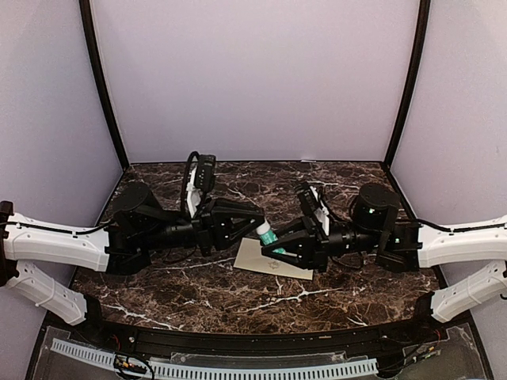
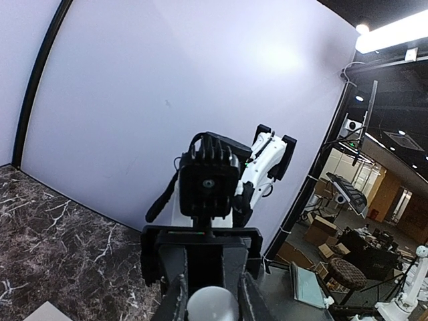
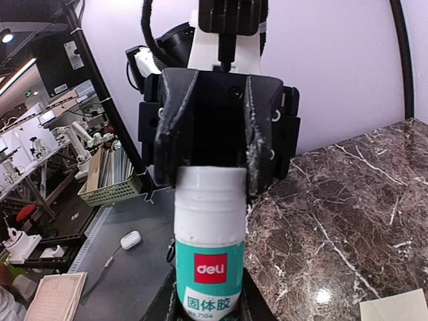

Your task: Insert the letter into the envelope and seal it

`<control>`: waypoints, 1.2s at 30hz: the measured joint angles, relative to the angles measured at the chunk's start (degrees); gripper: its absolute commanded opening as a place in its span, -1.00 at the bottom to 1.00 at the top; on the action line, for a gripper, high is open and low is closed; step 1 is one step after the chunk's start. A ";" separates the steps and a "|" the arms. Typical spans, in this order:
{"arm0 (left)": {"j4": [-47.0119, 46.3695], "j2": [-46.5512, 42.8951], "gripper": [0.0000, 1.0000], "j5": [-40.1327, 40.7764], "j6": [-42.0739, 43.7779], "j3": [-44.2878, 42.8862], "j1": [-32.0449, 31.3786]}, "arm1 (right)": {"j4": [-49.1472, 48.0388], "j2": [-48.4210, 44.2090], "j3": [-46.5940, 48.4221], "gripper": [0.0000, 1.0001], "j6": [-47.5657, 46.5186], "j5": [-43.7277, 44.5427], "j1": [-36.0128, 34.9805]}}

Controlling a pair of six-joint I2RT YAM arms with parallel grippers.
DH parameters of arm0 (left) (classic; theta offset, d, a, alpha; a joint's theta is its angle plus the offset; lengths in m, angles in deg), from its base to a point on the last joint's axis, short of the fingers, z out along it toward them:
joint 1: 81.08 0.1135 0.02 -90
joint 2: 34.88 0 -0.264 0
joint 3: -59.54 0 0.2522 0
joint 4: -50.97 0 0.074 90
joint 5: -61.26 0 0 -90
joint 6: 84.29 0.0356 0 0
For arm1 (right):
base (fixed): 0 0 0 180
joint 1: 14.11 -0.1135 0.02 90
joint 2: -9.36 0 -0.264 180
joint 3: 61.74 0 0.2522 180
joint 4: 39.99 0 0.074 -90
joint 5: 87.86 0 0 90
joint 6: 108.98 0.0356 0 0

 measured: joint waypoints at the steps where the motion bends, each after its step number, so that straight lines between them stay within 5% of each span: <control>1: -0.42 0.00 -0.75 -0.24 0.07 -0.24 -0.24 | -0.11 0.00 0.26 -1.00 0.46 -1.16 0.13; 7: 1.22 -0.22 -0.76 4.44 0.04 -2.62 -0.68 | 4.79 -0.04 4.76 -1.00 -1.75 2.01 -0.15; 18: 7.34 2.25 -0.79 26.62 -3.93 -5.33 -0.68 | 22.08 7.08 16.98 -1.00 -11.08 37.29 -6.19; 23: 10.21 3.82 -0.79 31.95 -5.90 -5.29 -0.68 | 26.73 10.45 18.60 -1.00 -14.21 45.66 -6.88; 28: 9.99 2.23 -0.79 32.17 -6.67 -3.19 -0.87 | 27.41 10.75 18.69 -1.00 -14.75 42.77 -6.38; 36: 3.65 0.09 -0.78 21.94 -3.80 -0.70 -1.36 | 25.57 5.51 16.20 -1.00 -9.57 17.16 -1.01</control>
